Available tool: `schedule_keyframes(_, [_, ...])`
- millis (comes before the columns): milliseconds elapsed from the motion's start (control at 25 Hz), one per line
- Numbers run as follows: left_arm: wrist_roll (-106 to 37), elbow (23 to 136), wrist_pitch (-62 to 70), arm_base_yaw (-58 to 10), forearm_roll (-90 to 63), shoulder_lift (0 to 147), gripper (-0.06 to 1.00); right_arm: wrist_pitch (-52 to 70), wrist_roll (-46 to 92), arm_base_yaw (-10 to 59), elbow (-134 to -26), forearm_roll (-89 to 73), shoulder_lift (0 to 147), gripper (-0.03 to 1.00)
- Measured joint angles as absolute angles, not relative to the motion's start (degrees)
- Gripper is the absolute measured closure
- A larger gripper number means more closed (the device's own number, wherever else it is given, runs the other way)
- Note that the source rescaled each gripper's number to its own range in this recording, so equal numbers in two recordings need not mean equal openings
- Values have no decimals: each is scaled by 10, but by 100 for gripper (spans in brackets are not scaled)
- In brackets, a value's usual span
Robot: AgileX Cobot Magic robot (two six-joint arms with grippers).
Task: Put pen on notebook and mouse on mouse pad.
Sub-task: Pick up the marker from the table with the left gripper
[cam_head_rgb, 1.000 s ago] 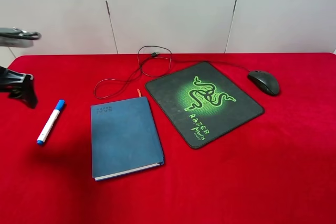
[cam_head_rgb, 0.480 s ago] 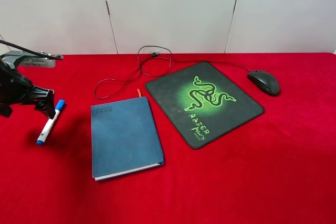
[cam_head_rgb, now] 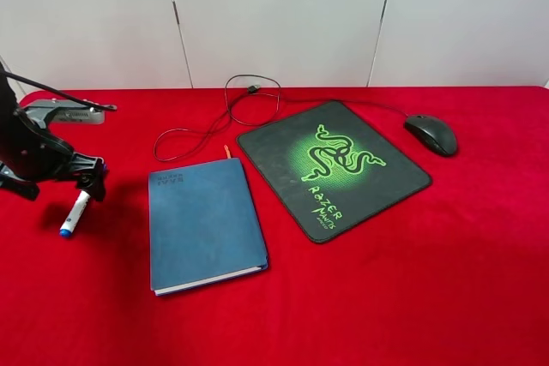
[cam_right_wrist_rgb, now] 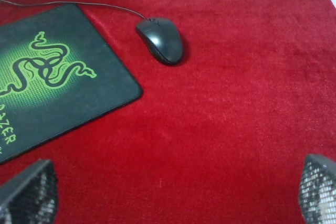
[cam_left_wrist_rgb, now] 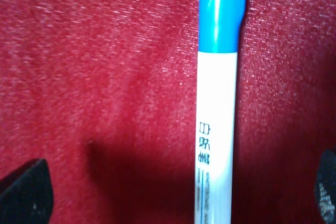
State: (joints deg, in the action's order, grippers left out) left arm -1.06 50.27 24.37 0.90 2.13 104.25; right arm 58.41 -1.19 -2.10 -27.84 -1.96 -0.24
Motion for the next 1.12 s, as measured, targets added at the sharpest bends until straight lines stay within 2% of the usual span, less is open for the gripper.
schedule_keyframes(600, [-11,503,214,9,20,1062,-4,584,-12,-21,-278,-20,-2,-3])
schedule_keyframes(1120, [-6,503,191,9,18,1081,4,584,-12,-21,-278,-20,-2,-3])
